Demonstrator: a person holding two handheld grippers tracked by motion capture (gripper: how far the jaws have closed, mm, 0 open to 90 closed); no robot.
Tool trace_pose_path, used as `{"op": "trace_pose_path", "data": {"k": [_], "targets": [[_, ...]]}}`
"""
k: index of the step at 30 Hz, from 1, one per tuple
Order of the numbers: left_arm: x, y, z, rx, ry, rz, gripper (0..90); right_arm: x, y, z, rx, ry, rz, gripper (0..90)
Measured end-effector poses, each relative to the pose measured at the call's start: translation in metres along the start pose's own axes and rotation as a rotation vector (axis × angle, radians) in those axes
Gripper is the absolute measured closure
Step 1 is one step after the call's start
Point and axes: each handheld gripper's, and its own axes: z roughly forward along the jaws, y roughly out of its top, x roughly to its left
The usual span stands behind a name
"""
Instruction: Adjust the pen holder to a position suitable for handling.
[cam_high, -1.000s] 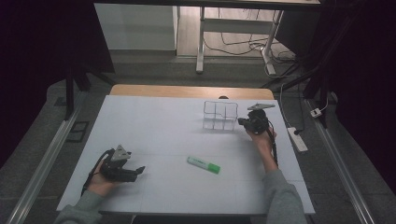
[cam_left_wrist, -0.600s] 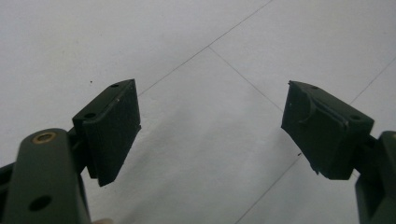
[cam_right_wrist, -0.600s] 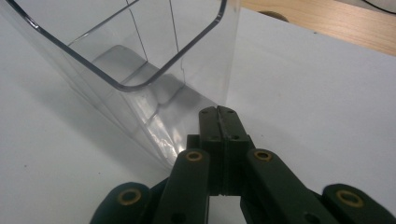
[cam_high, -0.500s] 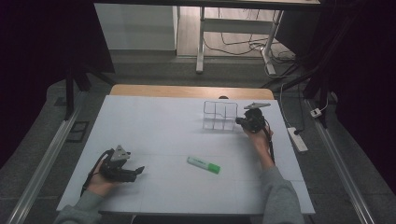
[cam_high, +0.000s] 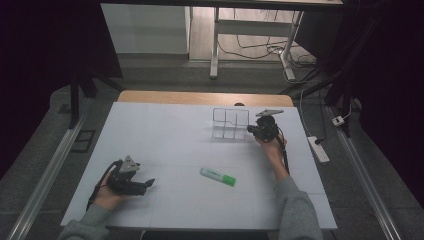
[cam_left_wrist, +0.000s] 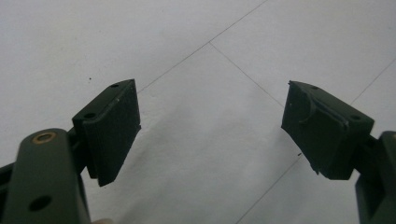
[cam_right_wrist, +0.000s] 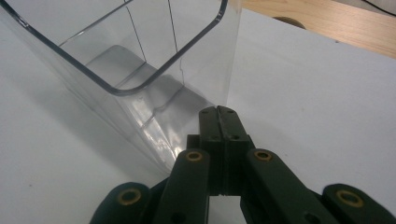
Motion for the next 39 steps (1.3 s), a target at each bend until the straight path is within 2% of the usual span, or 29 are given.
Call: {"op": "trace_pose_path", "data": {"k": [5, 19, 27, 39], "targets": [[0.000, 0.000, 0.000, 0.002, 0.000, 0.001, 19.3, 0.006, 0.002, 0.004, 0.000, -0.005, -0.012, 89.4], [0.000, -0.001, 0.000, 0.009, 0.003, 0.001, 19.2, 0.021, 0.009, 0.017, -0.004, 0.016, -0.027, 89.4], [0.001, -0.005, -0.003, 0.005, 0.010, -0.015, 19.0, 0.026, 0.011, 0.024, -0.001, 0.026, -0.030, 89.4], [0.001, -0.009, -0.006, 0.004, 0.017, -0.024, 19.0, 0.045, 0.019, 0.041, 0.001, 0.050, -0.059, 89.4]]}}
